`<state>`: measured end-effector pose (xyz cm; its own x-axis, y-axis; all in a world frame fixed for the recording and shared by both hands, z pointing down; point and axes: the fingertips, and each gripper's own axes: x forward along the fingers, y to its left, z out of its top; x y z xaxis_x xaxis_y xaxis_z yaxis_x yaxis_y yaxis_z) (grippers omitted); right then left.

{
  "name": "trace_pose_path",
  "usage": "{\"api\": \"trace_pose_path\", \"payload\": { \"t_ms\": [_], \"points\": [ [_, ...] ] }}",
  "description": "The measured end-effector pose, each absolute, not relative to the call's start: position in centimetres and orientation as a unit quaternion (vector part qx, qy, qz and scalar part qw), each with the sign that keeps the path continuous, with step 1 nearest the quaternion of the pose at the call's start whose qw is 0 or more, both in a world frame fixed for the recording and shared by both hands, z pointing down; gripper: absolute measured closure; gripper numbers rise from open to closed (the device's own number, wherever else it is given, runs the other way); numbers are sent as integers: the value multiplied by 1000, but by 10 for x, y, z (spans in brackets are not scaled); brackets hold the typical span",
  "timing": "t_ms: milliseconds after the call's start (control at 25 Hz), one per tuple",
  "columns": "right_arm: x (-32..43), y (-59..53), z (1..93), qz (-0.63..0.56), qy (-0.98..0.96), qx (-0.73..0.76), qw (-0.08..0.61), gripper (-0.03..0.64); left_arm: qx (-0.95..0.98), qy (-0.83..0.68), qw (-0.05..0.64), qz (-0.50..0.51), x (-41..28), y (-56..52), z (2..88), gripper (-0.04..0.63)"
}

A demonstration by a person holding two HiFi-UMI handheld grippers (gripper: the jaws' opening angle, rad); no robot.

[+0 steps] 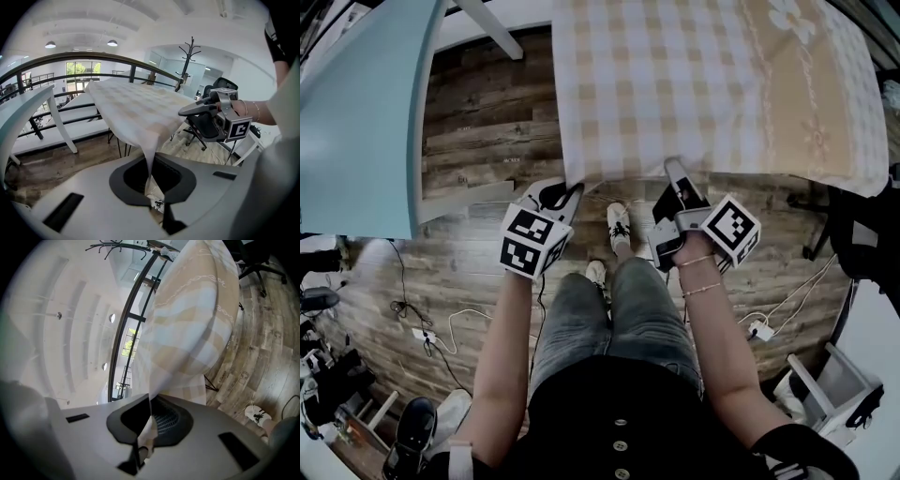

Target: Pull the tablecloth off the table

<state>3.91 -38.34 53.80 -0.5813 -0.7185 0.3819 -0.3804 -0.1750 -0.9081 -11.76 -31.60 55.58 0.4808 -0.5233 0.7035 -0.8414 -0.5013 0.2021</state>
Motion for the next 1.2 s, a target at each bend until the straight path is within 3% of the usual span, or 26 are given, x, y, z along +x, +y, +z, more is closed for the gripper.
{"api": "trace_pose_path", "payload": {
  "t_ms": [840,1200],
  "points": [
    [46,-339,499,-613,616,-464,175,589,838,-385,279,269,-110,-261,517,577],
    [50,-283,507,-603,623,-456,198,589,849,-380,245,275,-108,-206,523,577]
  ]
}}
